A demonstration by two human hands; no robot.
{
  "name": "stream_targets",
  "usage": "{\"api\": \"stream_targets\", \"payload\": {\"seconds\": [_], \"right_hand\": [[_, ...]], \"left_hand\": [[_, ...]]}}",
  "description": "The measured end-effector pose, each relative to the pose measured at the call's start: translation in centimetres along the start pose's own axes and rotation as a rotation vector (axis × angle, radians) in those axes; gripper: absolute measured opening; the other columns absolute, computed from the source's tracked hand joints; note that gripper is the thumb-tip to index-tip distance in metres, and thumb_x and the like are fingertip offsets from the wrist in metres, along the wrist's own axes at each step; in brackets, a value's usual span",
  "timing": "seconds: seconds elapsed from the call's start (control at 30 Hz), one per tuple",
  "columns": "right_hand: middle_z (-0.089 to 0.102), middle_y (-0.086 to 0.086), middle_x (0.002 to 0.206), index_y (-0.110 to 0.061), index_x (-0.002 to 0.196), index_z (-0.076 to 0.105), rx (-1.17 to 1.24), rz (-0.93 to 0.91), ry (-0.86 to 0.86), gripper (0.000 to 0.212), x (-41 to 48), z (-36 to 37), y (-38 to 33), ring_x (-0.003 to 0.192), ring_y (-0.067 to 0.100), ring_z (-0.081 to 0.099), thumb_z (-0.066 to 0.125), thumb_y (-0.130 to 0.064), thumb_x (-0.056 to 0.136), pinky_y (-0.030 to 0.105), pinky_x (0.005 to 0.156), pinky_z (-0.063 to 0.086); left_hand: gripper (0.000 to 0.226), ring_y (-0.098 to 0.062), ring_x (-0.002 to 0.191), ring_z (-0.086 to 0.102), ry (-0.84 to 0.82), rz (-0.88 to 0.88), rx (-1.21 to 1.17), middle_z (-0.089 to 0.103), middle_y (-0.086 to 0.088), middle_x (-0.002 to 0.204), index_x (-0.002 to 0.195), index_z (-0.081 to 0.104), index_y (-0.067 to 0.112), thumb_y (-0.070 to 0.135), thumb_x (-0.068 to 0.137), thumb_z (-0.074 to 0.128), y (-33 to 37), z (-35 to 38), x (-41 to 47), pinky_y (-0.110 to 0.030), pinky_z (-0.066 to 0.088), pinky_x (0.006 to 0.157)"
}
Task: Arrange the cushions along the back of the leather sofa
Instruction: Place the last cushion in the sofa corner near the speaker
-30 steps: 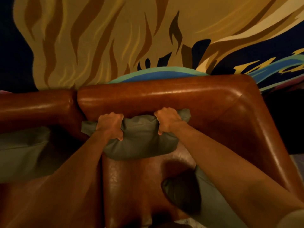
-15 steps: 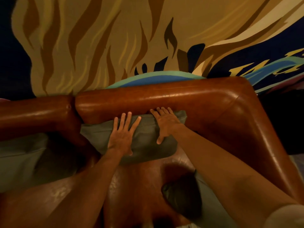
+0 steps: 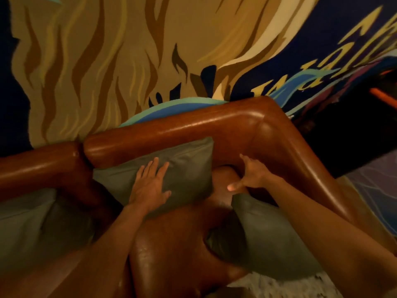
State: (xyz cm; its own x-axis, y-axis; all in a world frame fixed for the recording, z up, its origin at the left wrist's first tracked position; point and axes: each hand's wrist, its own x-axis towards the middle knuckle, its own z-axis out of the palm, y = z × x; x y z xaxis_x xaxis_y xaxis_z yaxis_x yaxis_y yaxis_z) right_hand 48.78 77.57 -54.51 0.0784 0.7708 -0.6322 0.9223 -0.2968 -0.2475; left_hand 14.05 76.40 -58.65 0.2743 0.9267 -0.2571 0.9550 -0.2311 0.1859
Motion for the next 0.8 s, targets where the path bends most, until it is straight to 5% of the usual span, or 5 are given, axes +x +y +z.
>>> {"api": "stream_targets", "payload": {"seconds": [0.13, 0.27, 0.47, 0.63, 0.8], "right_hand": [[0.022, 0.004, 0.176, -0.025, 0.171, 0.016, 0.147, 0.072, -0.105, 0.155, -7.0, 2.5, 5.2, 0.16, 0.03, 0.025, 0.099, -0.067, 0.048, 0.047, 0.127, 0.031], [0.03, 0.003, 0.173, -0.026, 0.169, 0.025, 0.104, 0.113, -0.03, 0.146, -13.0, 5.8, 10.6, 0.157, 0.03, 0.032, 0.099, -0.065, 0.05, 0.045, 0.124, 0.037], [0.041, 0.003, 0.166, -0.025, 0.168, 0.023, -0.185, 0.285, 0.099, 0.136, -19.9, 8.6, 20.4, 0.151, 0.028, 0.041, 0.087, -0.075, 0.059, 0.043, 0.122, 0.036], [0.035, 0.007, 0.169, -0.027, 0.167, 0.027, -0.117, 0.335, 0.192, 0.125, -22.3, 9.3, 26.5, 0.153, 0.033, 0.035, 0.091, -0.061, 0.066, 0.043, 0.123, 0.035], [0.054, 0.013, 0.152, -0.024, 0.164, 0.029, 0.102, 0.413, 0.187, 0.112, -24.0, 9.7, 30.0, 0.136, 0.037, 0.056, 0.092, -0.045, 0.073, 0.043, 0.109, 0.049]], "left_hand": [[0.08, -0.027, 0.152, 0.024, 0.022, 0.058, -0.112, 0.021, -0.005, 0.168, 0.155, 0.035, 0.033, 0.049, 0.086, 0.071, 4.1, -1.2, -3.2, -0.044, 0.016, 0.123], [0.071, -0.028, 0.149, 0.032, -0.063, 0.094, -0.231, 0.029, 0.0, 0.165, 0.148, 0.045, 0.042, 0.049, 0.083, 0.072, 8.5, -0.3, -6.8, -0.05, 0.026, 0.122], [0.064, -0.025, 0.15, 0.029, -0.197, 0.193, -0.177, 0.027, 0.004, 0.166, 0.143, 0.051, 0.042, 0.047, 0.083, 0.072, 14.5, 1.8, -11.3, -0.048, 0.027, 0.121], [0.063, -0.022, 0.149, 0.029, -0.238, 0.254, -0.108, 0.031, 0.004, 0.164, 0.143, 0.051, 0.038, 0.047, 0.085, 0.071, 19.2, 3.0, -12.5, -0.045, 0.027, 0.121], [0.067, -0.021, 0.146, 0.033, -0.275, 0.284, -0.037, 0.037, 0.005, 0.16, 0.145, 0.05, 0.034, 0.049, 0.083, 0.072, 25.4, 4.2, -12.0, -0.041, 0.028, 0.119]]}}
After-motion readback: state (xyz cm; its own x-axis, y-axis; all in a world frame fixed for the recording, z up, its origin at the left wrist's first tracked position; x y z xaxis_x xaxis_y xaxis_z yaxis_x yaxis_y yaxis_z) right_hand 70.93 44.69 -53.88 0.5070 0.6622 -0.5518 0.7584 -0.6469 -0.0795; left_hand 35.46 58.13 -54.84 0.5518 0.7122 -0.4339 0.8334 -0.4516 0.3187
